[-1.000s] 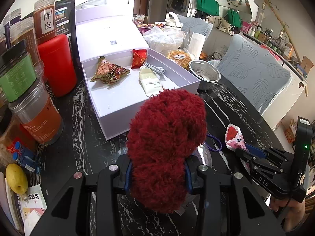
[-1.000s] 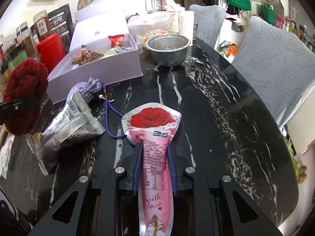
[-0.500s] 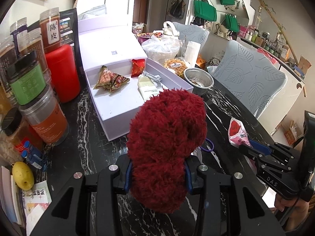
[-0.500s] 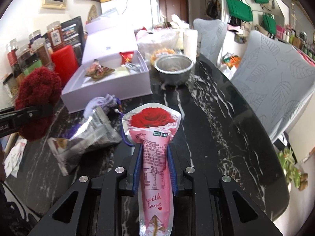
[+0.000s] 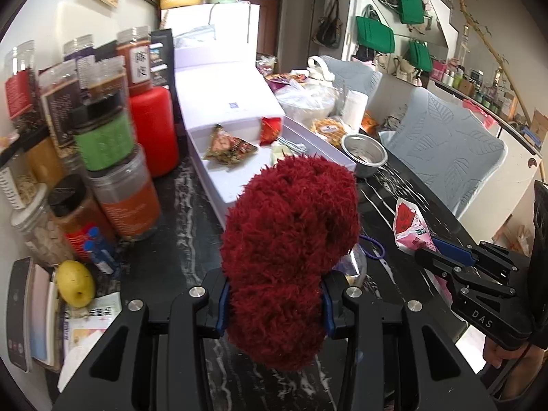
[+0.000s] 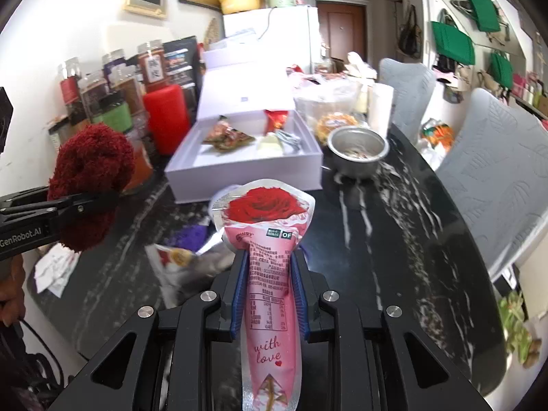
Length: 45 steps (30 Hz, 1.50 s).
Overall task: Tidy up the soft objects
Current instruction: 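Carry the pom-pom and pink pouch toward the white box with both grippers, then lower the pom-pom and pink pouch over the box with both grippers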
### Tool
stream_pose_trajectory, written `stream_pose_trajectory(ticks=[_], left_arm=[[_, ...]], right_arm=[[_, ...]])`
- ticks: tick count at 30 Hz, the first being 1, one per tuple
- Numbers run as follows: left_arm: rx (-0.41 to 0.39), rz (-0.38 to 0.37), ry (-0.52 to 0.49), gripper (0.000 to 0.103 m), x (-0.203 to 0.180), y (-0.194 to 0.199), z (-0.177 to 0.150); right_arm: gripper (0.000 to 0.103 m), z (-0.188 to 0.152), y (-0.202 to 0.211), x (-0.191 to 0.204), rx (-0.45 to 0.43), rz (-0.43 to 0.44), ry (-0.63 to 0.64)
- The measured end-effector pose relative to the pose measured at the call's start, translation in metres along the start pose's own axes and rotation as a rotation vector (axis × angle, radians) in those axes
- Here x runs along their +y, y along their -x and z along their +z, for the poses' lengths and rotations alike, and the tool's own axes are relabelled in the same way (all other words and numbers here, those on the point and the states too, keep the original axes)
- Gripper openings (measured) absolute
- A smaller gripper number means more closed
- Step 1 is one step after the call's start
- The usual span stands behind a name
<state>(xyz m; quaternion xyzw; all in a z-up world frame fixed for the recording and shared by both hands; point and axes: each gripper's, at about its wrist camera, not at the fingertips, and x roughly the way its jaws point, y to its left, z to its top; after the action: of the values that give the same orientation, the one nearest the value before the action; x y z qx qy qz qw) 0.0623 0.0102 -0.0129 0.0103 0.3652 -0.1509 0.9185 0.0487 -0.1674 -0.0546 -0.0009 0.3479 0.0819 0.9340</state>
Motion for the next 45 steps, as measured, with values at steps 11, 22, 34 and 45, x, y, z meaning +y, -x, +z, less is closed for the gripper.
stream_pose_trajectory(ticks=[11, 22, 34, 45], left_arm=[[-0.059, 0.04, 0.019, 0.039, 0.021, 0.009, 0.023], [-0.146, 0.023, -0.005, 0.039, 0.026, 0.003, 0.071], [-0.229, 0.016, -0.032, 0.039, 0.023, -0.006, 0.122], [-0.271, 0.009, -0.051, 0.039, 0.014, -0.032, 0.17]], right_arm=[[0.024, 0.031, 0.001, 0.022, -0.047, 0.072, 0.058], [0.025, 0.083, 0.004, 0.023, -0.123, 0.094, 0.089], [0.025, 0.136, -0.003, 0.008, -0.198, 0.102, 0.098], [0.025, 0.18, -0.022, -0.014, -0.236, 0.106, 0.104]])
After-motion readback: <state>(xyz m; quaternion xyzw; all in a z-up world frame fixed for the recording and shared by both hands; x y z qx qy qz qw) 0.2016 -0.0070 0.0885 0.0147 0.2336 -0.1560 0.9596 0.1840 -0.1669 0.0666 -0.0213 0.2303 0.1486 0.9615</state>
